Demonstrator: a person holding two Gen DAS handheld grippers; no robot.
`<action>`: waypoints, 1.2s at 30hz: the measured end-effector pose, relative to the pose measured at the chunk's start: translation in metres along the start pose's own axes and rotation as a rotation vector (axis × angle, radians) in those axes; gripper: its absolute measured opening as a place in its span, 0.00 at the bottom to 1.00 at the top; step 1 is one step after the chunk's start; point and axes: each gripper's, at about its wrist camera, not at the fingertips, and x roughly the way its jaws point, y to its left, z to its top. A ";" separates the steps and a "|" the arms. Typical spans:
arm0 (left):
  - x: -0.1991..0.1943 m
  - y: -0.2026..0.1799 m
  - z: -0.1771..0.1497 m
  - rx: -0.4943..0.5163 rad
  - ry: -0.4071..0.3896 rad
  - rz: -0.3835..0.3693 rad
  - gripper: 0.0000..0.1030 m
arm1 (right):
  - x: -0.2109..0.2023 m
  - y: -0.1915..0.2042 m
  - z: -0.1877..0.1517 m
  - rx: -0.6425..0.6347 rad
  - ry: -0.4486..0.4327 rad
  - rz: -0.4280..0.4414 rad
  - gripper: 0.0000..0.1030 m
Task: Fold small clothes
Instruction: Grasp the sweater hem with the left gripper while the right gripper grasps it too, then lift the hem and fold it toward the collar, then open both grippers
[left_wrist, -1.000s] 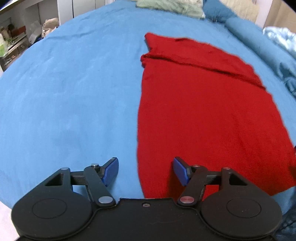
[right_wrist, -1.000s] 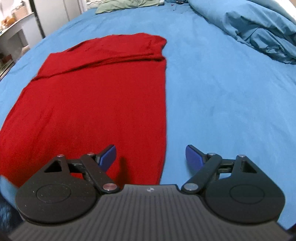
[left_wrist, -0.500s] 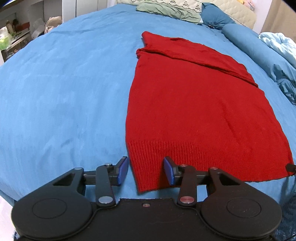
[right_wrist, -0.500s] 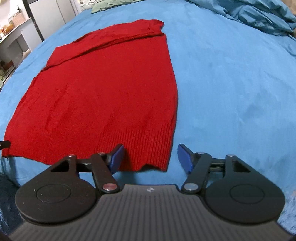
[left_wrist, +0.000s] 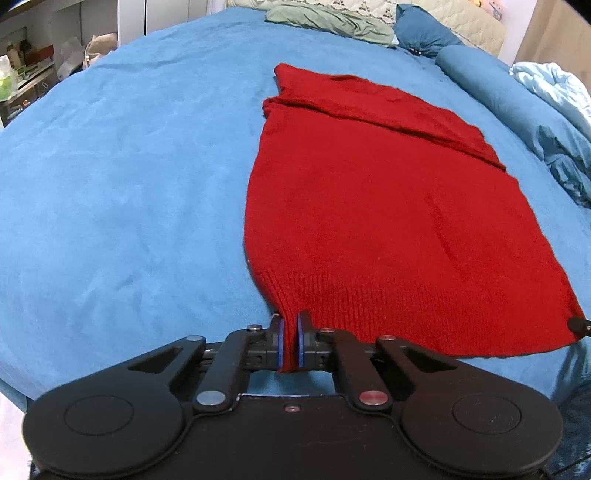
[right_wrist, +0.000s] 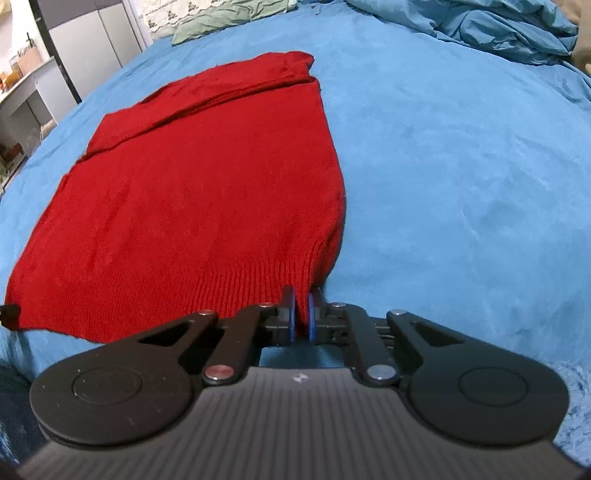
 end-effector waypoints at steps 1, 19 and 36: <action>-0.004 -0.001 0.001 0.002 -0.011 -0.001 0.06 | -0.003 -0.001 0.002 0.009 -0.006 0.009 0.21; 0.030 -0.042 0.289 -0.028 -0.369 -0.043 0.06 | 0.025 0.002 0.270 0.100 -0.291 0.234 0.20; 0.249 -0.009 0.367 -0.210 -0.250 0.061 0.24 | 0.277 -0.021 0.364 0.204 -0.199 0.156 0.24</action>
